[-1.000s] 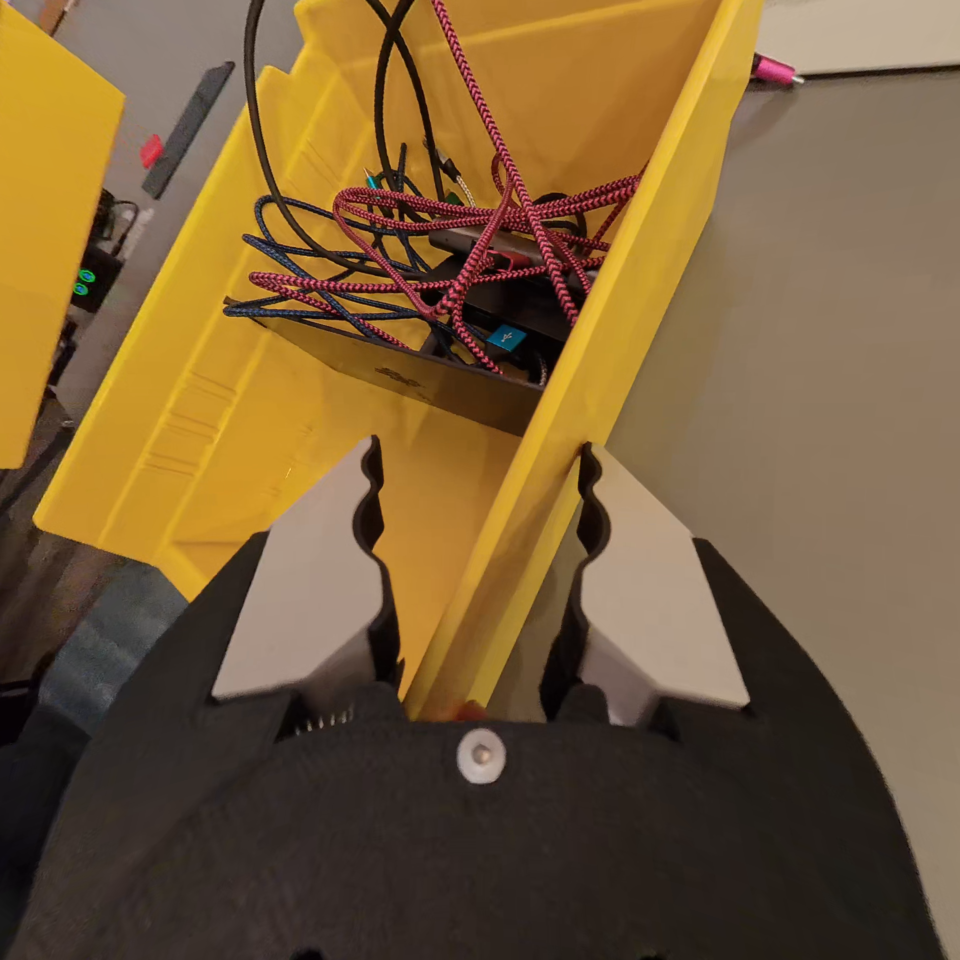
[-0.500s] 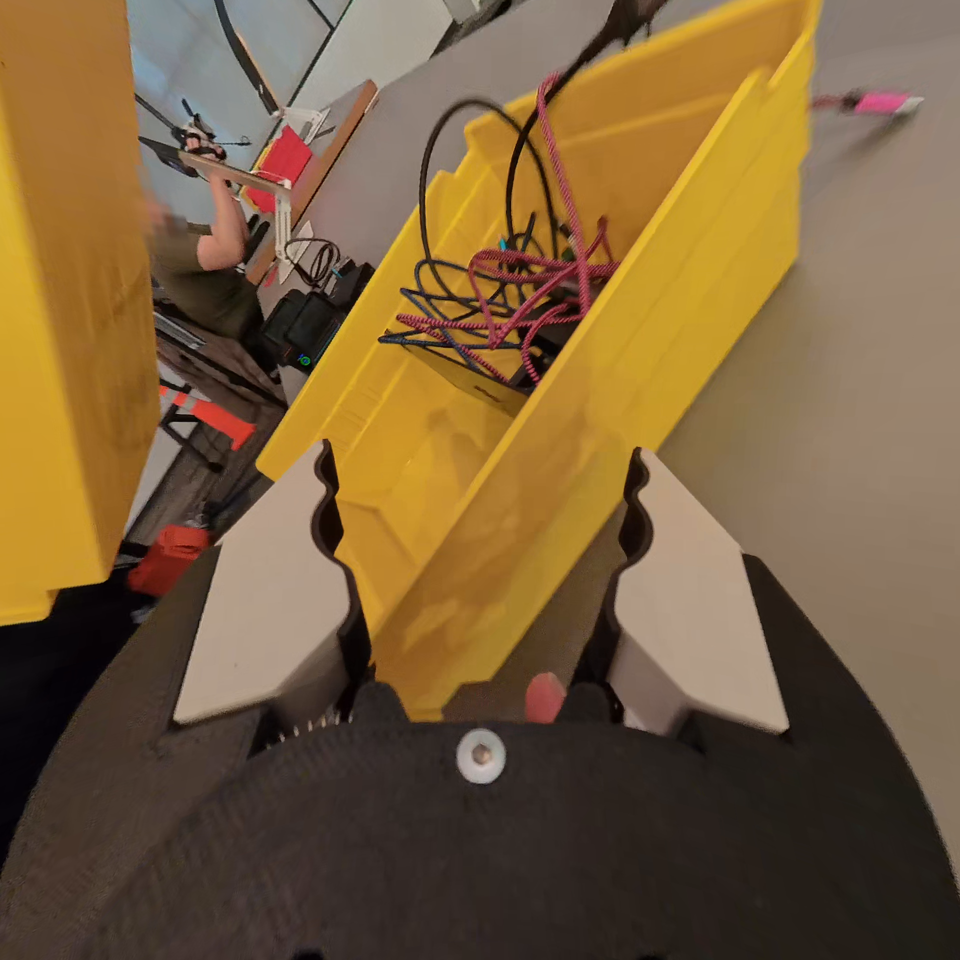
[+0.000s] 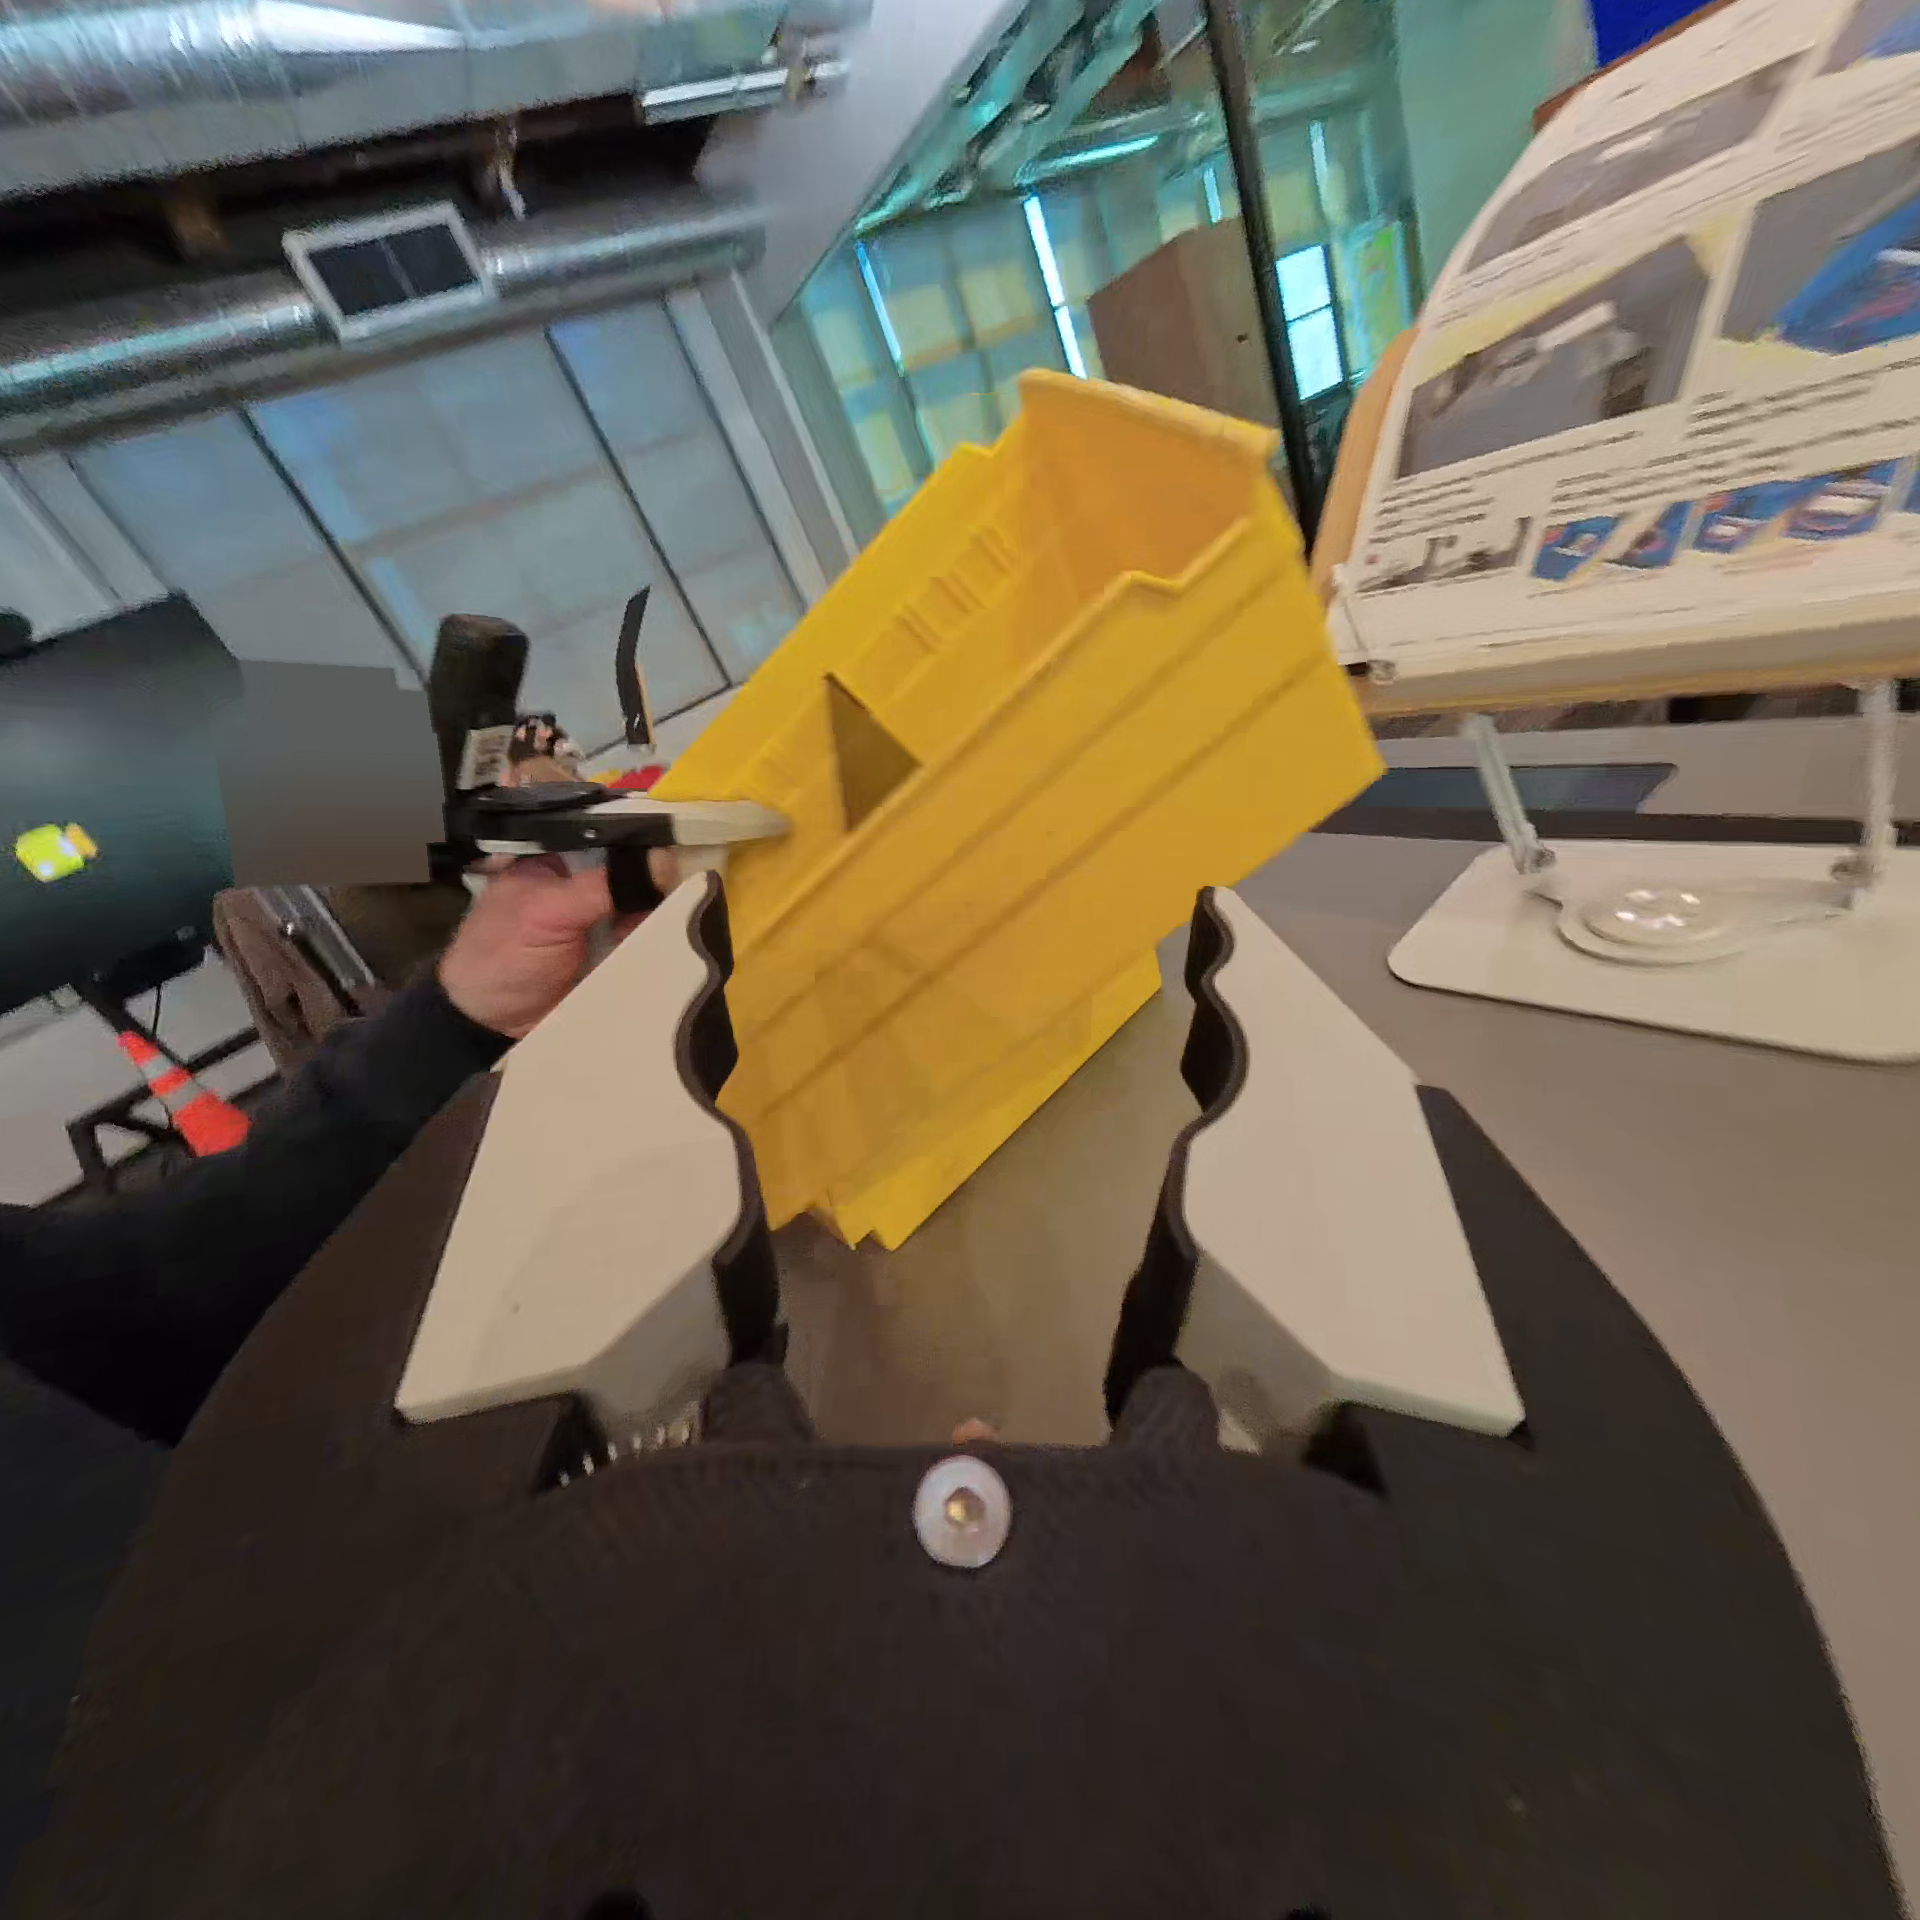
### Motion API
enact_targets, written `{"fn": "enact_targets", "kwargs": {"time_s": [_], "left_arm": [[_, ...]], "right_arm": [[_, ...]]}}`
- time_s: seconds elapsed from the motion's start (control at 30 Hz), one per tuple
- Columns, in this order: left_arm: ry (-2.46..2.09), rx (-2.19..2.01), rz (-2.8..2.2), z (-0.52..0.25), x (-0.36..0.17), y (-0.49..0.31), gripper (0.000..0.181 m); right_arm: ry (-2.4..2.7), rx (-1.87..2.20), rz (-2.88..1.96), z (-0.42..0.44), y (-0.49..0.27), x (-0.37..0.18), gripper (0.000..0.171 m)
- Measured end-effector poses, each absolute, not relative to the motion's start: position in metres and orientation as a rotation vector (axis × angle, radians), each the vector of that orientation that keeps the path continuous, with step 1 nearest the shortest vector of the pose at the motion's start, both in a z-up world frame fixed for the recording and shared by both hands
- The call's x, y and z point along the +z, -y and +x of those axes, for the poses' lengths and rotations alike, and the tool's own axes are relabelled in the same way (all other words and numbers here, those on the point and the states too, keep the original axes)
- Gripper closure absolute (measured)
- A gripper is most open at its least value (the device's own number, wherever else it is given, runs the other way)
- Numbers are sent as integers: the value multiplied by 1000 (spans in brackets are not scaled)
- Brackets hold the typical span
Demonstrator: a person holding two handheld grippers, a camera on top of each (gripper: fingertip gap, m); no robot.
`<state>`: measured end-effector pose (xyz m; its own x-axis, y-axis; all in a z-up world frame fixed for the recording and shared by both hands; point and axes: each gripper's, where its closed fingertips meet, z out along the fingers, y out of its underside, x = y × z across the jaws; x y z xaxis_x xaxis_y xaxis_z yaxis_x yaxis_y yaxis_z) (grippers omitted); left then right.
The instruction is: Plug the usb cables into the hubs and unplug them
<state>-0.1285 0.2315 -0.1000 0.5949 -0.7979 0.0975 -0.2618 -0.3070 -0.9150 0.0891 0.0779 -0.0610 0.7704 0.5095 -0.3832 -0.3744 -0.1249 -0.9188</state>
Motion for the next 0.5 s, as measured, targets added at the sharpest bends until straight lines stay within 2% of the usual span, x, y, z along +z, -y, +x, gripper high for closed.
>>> {"fn": "enact_targets", "kwargs": {"time_s": [0.2,0.23,0.27,0.4,0.5], "left_arm": [[-1113,-673,-1827,8,-124,-205,176],[-1136,-655,-1829,25,-130,-201,176],[-1148,-651,-1819,40,-134,-198,176],[-1163,-659,-1834,88,-160,-188,176],[-1183,-660,-1845,115,-182,-174,171]], "right_arm": [[-68,773,-1606,114,-46,-104,67],[-127,737,-1625,124,-46,-110,57],[-169,688,-1648,137,-46,-118,53],[-306,525,-1705,191,-46,-146,68],[-358,434,-1813,222,-47,-173,69]]}}
